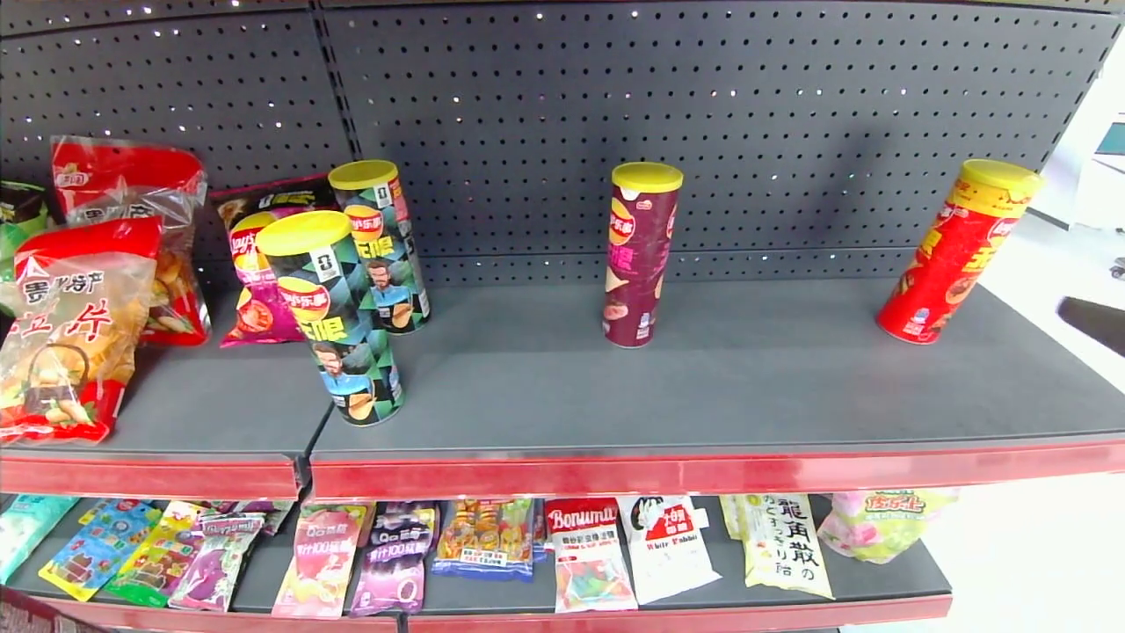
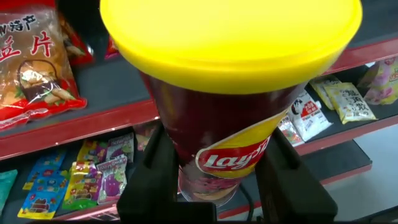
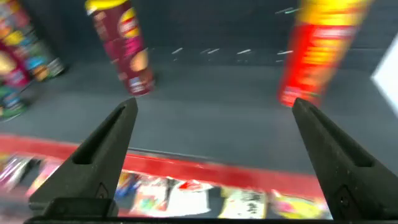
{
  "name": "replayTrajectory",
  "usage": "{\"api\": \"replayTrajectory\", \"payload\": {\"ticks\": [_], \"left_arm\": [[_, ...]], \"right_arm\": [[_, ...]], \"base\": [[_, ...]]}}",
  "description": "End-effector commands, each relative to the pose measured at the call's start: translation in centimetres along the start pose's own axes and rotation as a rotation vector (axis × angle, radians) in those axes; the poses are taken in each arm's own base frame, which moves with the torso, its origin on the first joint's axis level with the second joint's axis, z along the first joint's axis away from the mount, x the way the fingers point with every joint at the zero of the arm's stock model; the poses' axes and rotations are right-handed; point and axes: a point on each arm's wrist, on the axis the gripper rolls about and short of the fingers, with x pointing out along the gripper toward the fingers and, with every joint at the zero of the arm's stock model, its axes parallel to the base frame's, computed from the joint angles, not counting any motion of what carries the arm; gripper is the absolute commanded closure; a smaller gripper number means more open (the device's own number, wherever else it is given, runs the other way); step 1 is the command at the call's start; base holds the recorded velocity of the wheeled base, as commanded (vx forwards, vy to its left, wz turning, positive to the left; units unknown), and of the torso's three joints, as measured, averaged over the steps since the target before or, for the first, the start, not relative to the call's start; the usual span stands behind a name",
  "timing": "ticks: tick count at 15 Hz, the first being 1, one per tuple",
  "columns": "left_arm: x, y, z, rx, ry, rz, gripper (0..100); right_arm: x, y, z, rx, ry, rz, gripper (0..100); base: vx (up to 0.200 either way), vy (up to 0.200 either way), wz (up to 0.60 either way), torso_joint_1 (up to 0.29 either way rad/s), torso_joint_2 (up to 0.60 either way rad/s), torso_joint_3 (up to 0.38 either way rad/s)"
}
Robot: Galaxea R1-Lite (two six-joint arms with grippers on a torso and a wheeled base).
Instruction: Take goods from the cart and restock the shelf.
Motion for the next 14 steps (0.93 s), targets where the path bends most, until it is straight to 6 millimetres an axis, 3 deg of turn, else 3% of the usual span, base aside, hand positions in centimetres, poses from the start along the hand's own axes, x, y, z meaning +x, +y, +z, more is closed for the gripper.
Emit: {"api": "replayTrajectory", "payload": {"ticks": [1,2,3,5,14], "left_arm": [[0.8,0.0,0.4,0.002,0.036,-0.003,100],[0.8,0.0,0.4,0.002,0.038,-0.003,100],[1.2,0.0,0.6,0.003,0.048,-0.005,100],[1.4,0.0,0.9,0.001,0.033,-0.001,100],[1.4,0.0,1.1,0.003,0.024,0.003,100]], "right_arm": [[11.8,3.8,-0.2,-0.032,0.181,0.226,0],[13.2,4.4,-0.4,-0.036,0.164,0.244,0],[15.9,5.1,-0.9,-0.045,0.114,0.256,0],[18.4,6.1,-1.8,-0.082,0.081,0.280,0],[23.2,8.4,-2.6,-0.130,0.086,0.306,0]], "base": [[0.000,0.000,0.00,0.000,0.00,0.000],[0.000,0.000,0.00,0.000,0.00,0.000],[0.000,0.000,0.00,0.000,0.00,0.000],[0.000,0.000,0.00,0.000,0.00,0.000],[0.000,0.000,0.00,0.000,0.00,0.000]]}}
